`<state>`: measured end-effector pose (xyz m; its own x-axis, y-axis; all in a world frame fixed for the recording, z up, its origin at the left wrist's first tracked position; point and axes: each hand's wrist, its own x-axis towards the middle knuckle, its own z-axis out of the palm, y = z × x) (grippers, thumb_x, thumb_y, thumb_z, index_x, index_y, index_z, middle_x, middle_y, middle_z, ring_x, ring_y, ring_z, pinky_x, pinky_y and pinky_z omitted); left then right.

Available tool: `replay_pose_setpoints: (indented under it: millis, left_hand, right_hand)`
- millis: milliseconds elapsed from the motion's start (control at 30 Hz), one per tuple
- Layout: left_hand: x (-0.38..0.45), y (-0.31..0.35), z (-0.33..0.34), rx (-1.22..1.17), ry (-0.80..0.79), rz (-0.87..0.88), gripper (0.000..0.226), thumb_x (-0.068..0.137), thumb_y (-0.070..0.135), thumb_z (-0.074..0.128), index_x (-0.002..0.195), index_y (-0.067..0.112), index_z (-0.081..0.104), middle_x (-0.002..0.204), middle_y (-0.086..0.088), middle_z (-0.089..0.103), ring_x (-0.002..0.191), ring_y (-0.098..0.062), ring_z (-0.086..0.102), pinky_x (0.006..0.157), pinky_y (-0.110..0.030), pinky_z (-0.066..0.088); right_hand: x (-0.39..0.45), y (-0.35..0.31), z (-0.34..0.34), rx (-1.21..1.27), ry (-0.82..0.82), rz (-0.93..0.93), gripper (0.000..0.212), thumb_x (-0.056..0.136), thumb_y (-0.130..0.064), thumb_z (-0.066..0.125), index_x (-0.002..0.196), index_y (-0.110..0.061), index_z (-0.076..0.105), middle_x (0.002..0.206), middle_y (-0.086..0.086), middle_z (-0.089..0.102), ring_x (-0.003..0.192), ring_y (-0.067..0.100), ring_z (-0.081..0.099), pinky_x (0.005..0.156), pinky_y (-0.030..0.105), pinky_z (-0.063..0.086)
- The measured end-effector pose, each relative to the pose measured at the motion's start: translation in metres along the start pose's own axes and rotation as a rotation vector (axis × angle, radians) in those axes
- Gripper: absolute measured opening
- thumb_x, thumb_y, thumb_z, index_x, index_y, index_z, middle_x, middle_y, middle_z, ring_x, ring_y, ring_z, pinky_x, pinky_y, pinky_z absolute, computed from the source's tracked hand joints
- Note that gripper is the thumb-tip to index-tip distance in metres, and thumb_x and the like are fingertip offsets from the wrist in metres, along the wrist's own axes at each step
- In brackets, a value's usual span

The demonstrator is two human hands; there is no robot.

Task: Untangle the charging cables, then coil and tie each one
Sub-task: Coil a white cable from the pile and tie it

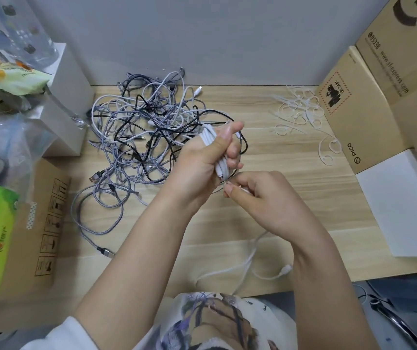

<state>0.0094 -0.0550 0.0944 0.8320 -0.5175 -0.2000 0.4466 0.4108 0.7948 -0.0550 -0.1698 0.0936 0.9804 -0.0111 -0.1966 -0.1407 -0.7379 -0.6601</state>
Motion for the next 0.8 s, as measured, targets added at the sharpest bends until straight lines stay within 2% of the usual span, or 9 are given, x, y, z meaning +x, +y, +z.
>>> replay_pose_setpoints:
  millis: [133, 200, 267, 367, 467, 533, 633, 733, 800]
  left_hand:
    - [-0.001, -0.004, 0.001, 0.313, 0.012, 0.099, 0.014, 0.099, 0.008, 0.042, 0.105, 0.011, 0.054, 0.056, 0.006, 0.051, 0.051, -0.006, 0.046, 0.056, -0.017, 0.043]
    - [0.001, -0.009, -0.008, 0.565, 0.083, 0.157, 0.011, 0.098, 0.006, 0.045, 0.103, 0.01, 0.054, 0.056, 0.004, 0.05, 0.05, -0.006, 0.045, 0.055, -0.017, 0.04]
    - [0.001, -0.013, -0.019, 0.744, 0.077, 0.116, 0.013, 0.098, 0.011, 0.048, 0.097, 0.003, 0.058, 0.049, 0.007, 0.048, 0.046, -0.007, 0.042, 0.052, -0.022, 0.037]
    - [-0.004, -0.01, -0.023, 0.797, -0.108, -0.058, 0.041, 0.1, 0.031, 0.042, 0.086, -0.004, 0.06, 0.042, 0.005, 0.045, 0.042, -0.01, 0.039, 0.049, -0.021, 0.034]
    - [-0.011, -0.003, -0.02, 0.665, -0.335, -0.249, 0.066, 0.091, 0.056, 0.021, 0.07, 0.007, 0.061, 0.035, 0.001, 0.037, 0.037, -0.013, 0.033, 0.046, -0.021, 0.037]
    - [-0.012, 0.0, -0.021, 0.431, -0.508, -0.333, 0.067, 0.085, 0.068, 0.027, 0.064, 0.014, 0.062, 0.034, 0.005, 0.034, 0.033, -0.01, 0.027, 0.044, -0.02, 0.038]
    - [-0.011, 0.0, -0.027, 0.049, -0.742, -0.321, 0.049, 0.088, 0.057, 0.044, 0.069, 0.017, 0.062, 0.038, 0.011, 0.029, 0.032, -0.007, 0.021, 0.043, -0.016, 0.035]
    - [-0.009, 0.002, -0.027, -0.221, -0.88, -0.29, 0.037, 0.096, 0.041, 0.045, 0.079, 0.014, 0.063, 0.043, 0.01, 0.027, 0.034, -0.006, 0.021, 0.043, -0.018, 0.034]
    - [-0.007, 0.006, -0.024, -0.373, -0.932, -0.247, 0.034, 0.097, 0.037, 0.043, 0.085, 0.012, 0.063, 0.043, 0.01, 0.024, 0.035, -0.007, 0.016, 0.045, -0.022, 0.033]
  right_hand:
    - [-0.004, -0.006, -0.004, -0.024, -0.009, 0.009, 0.031, 0.089, -0.031, 0.058, 0.058, -0.028, 0.054, 0.043, -0.003, 0.039, 0.046, 0.011, 0.037, 0.048, 0.025, 0.022]
    - [-0.008, -0.009, -0.01, 0.058, 0.001, -0.025, 0.029, 0.087, -0.029, 0.063, 0.058, -0.031, 0.059, 0.043, -0.01, 0.044, 0.046, 0.008, 0.04, 0.048, 0.02, 0.023]
    - [-0.01, -0.01, -0.018, 0.158, 0.067, -0.07, 0.022, 0.084, -0.025, 0.069, 0.062, -0.029, 0.067, 0.043, -0.011, 0.044, 0.046, 0.003, 0.041, 0.047, 0.017, 0.026]
    - [-0.012, -0.007, -0.027, 0.308, 0.265, -0.111, 0.024, 0.077, -0.026, 0.076, 0.056, -0.032, 0.067, 0.047, -0.004, 0.052, 0.048, 0.0, 0.042, 0.049, 0.019, 0.031]
    - [-0.01, -0.004, -0.026, 0.417, 0.442, -0.08, 0.017, 0.07, -0.029, 0.078, 0.057, -0.027, 0.067, 0.048, 0.01, 0.044, 0.049, 0.013, 0.034, 0.048, 0.018, 0.03]
    - [-0.008, -0.003, -0.023, 0.504, 0.475, -0.049, 0.018, 0.068, -0.026, 0.08, 0.057, -0.024, 0.067, 0.049, 0.015, 0.042, 0.05, 0.013, 0.033, 0.049, 0.016, 0.031]
    - [-0.005, -0.005, -0.021, 0.571, 0.442, -0.073, 0.015, 0.072, -0.026, 0.072, 0.059, -0.029, 0.066, 0.05, -0.013, 0.056, 0.052, 0.0, 0.045, 0.056, 0.013, 0.035]
    - [0.0, -0.006, -0.017, 0.574, 0.381, -0.1, 0.015, 0.081, -0.028, 0.061, 0.067, -0.026, 0.066, 0.056, -0.012, 0.061, 0.057, -0.004, 0.048, 0.059, 0.014, 0.036]
    - [0.001, -0.006, -0.014, 0.585, 0.338, -0.1, 0.021, 0.085, -0.029, 0.055, 0.067, -0.022, 0.063, 0.051, -0.017, 0.056, 0.051, -0.004, 0.047, 0.055, 0.007, 0.033]
